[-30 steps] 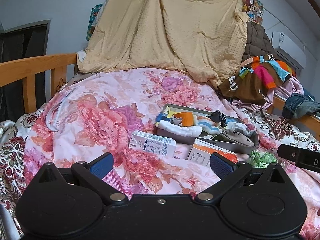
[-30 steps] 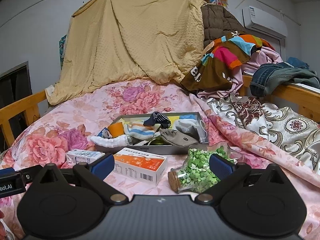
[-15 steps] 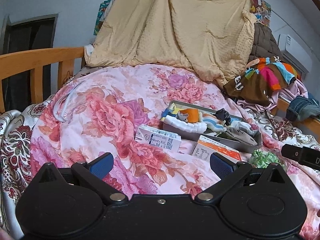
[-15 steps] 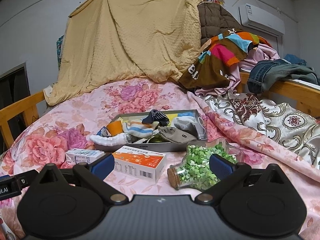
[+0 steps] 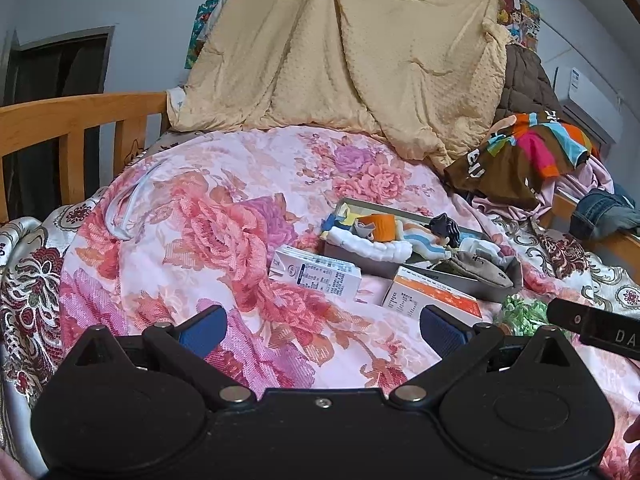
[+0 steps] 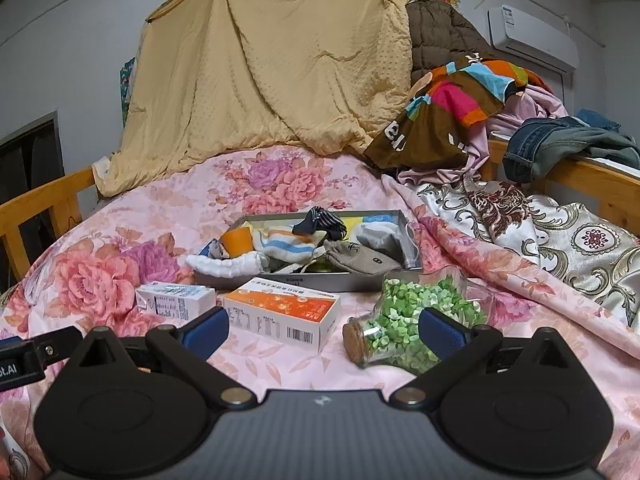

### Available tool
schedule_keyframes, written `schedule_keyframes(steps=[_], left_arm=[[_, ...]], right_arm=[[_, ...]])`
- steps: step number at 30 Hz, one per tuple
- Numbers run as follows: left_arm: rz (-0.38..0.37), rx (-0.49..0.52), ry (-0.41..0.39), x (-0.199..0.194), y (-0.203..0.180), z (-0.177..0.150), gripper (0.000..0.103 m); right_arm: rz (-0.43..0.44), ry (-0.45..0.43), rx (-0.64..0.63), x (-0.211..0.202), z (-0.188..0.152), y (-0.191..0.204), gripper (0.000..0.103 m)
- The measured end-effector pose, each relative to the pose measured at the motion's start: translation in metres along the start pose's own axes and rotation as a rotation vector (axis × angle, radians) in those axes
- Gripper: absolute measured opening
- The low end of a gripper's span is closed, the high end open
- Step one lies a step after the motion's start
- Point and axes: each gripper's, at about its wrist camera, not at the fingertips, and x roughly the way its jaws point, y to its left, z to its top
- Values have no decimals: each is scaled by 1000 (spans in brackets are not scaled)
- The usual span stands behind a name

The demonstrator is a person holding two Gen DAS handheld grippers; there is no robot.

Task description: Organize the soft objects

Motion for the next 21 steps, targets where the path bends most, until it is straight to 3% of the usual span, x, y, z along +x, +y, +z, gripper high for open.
schedule_keyframes(steps=[21], left_arm=[[9, 25, 20, 5, -3, -2, 102]], right_arm=[[31, 53, -14, 6, -11, 7, 103]])
